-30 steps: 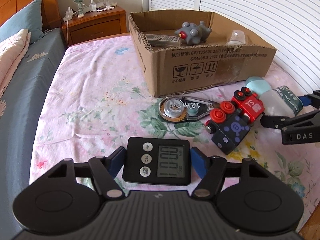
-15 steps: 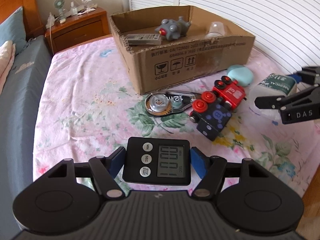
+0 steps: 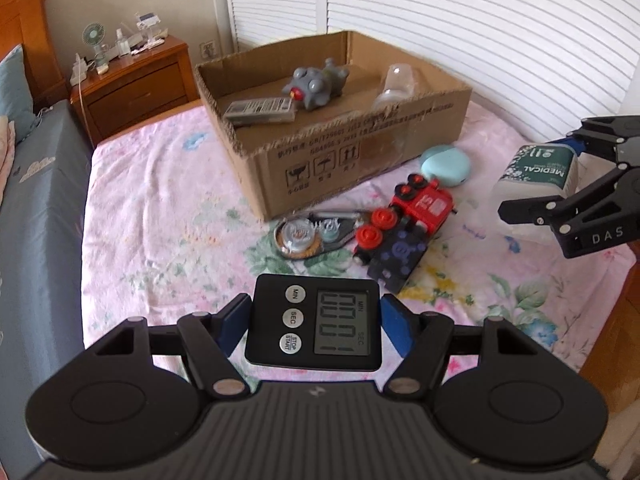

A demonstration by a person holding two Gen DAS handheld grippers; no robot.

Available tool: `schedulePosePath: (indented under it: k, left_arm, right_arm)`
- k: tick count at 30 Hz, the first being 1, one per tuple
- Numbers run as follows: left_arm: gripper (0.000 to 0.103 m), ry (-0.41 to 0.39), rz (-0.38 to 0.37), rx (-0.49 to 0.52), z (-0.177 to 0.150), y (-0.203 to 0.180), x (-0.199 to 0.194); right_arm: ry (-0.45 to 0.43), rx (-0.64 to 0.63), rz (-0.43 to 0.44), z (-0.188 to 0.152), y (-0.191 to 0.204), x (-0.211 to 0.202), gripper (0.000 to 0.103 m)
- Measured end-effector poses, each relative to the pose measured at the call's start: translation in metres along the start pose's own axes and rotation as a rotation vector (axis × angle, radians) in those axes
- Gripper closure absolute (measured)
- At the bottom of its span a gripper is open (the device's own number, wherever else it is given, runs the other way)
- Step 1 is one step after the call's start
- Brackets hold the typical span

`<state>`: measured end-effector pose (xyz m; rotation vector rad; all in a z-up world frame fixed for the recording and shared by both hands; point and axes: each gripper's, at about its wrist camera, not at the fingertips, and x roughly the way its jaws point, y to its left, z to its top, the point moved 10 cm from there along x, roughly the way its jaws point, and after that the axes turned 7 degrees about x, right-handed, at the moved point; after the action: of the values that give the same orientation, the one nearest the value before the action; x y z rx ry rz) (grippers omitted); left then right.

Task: Organize rigid objects
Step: 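Lift the timer and MEDICAL tub and carry them toward the box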

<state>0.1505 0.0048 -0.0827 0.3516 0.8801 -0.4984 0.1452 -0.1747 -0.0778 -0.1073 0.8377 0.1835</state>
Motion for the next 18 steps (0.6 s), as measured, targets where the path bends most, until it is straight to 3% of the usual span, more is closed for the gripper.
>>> schedulePosePath:
  k: [10, 18]
  left_arm:
    - [0.034, -0.095, 0.027, 0.058, 0.067, 0.011, -0.013]
    - [0.034, -0.110, 0.060, 0.071, 0.123, 0.026, 0.020]
  right_arm:
    - [-0.088, -0.035, 0.009, 0.041, -0.004, -0.021, 0.016]
    - [-0.119, -0.057, -0.009, 0.067, -0.009, -0.022, 0.016]
